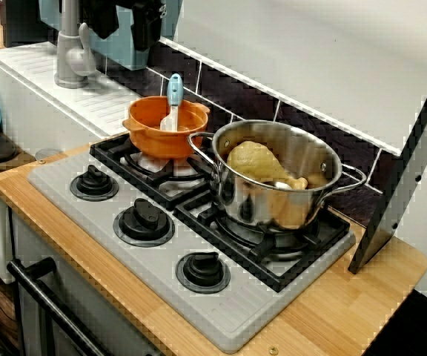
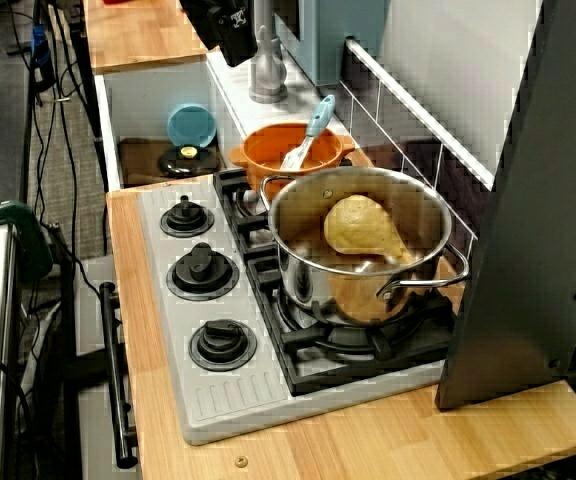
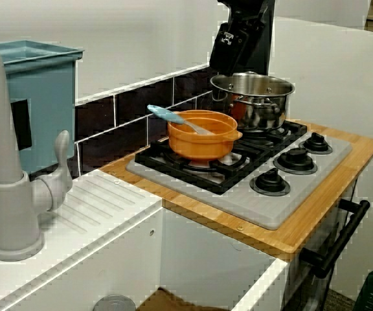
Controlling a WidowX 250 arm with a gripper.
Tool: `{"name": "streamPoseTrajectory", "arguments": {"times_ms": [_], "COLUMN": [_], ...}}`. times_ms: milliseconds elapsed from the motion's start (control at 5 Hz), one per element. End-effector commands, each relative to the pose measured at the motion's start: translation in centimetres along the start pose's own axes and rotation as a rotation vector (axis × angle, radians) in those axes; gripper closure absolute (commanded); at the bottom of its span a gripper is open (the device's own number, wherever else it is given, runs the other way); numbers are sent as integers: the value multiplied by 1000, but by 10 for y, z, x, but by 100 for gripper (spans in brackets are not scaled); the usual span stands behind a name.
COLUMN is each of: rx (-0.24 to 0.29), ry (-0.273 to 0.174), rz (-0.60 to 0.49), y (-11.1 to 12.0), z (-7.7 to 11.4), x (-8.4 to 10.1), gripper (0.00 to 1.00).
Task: Lift pot from stove
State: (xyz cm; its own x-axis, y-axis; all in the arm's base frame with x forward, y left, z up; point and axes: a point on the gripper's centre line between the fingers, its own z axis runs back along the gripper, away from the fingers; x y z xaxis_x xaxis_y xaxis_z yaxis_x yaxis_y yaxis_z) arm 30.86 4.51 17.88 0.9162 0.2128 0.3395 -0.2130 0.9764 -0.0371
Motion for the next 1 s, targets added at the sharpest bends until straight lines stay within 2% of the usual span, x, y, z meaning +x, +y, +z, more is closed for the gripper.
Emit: {"name": "streamPoseTrajectory", "arguments": {"times_ms": [0,400,800], "rx": [14,7,-17], "ry": [-15,35,70], "rz": [64,49,13], "y": [4,16,16], "z": [6,-30,-61], "x": [15,14,5], "gripper": [0,0,0]}}
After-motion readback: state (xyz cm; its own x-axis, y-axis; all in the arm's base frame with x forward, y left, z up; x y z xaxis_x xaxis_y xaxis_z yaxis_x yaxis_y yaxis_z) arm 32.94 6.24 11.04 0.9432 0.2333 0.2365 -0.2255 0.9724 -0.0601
